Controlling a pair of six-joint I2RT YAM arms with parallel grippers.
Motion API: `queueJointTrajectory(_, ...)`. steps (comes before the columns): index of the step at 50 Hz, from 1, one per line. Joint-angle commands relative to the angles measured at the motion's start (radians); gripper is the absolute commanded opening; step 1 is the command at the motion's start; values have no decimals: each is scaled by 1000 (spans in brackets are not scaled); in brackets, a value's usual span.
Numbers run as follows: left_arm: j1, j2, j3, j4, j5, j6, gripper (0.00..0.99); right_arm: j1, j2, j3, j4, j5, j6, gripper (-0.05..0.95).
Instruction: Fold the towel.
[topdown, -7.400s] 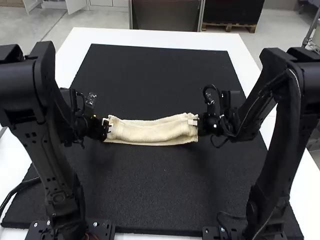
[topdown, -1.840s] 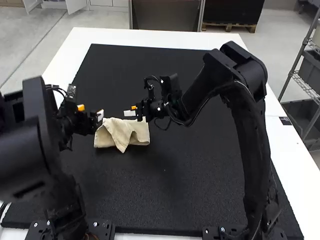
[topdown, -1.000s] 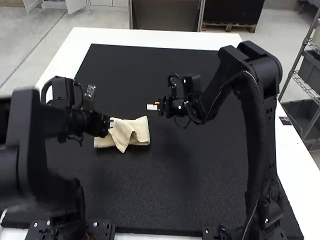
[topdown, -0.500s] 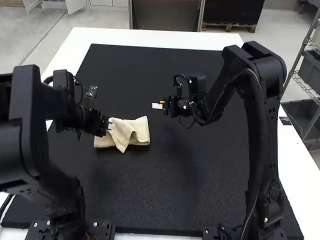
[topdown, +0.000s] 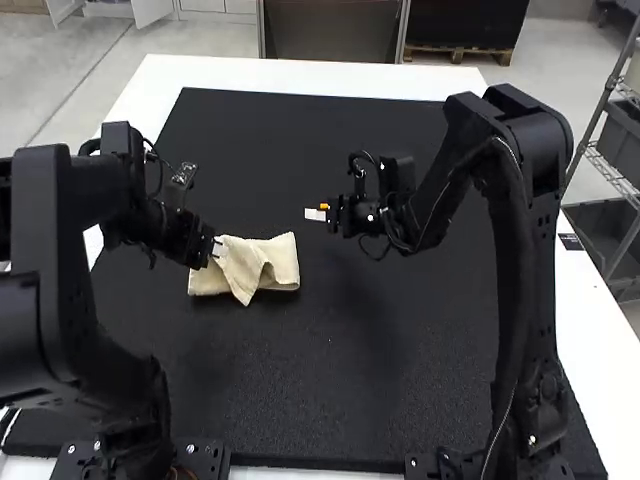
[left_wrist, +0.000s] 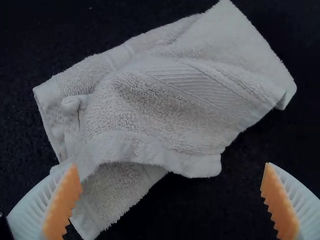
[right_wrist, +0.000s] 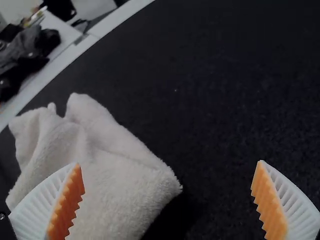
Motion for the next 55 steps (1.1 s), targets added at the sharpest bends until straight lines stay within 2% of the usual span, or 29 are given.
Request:
queueJointTrajectory(1,-14,9,38,-25,-1,70,833,-12,-32,-6,15,-20,-4,767)
queueJointTrajectory(6,-17,17,50,-71,-25,118,833,-16,-25,-8,16,-20,-8,785)
queueJointTrajectory(10,-19,24,49,-83,-38,138,834,-16,-21,-14,27,-20,-10,797)
queueJointTrajectory(16,-17,67,38,-80,-88,181,834,-16,-15,-18,41,-20,-10,797)
queueJointTrajectory(21,-17,104,41,-75,-91,182,836,-16,-15,-20,50,-19,-10,826)
queueJointTrajectory(35,-14,142,33,3,-94,181,846,-35,-5,-20,59,-20,-10,854)
queueJointTrajectory(48,-20,207,27,57,-91,179,852,-39,-2,-25,62,-20,-10,856)
queueJointTrajectory(55,-20,228,33,60,-88,179,851,-52,-2,-28,64,-20,-10,856)
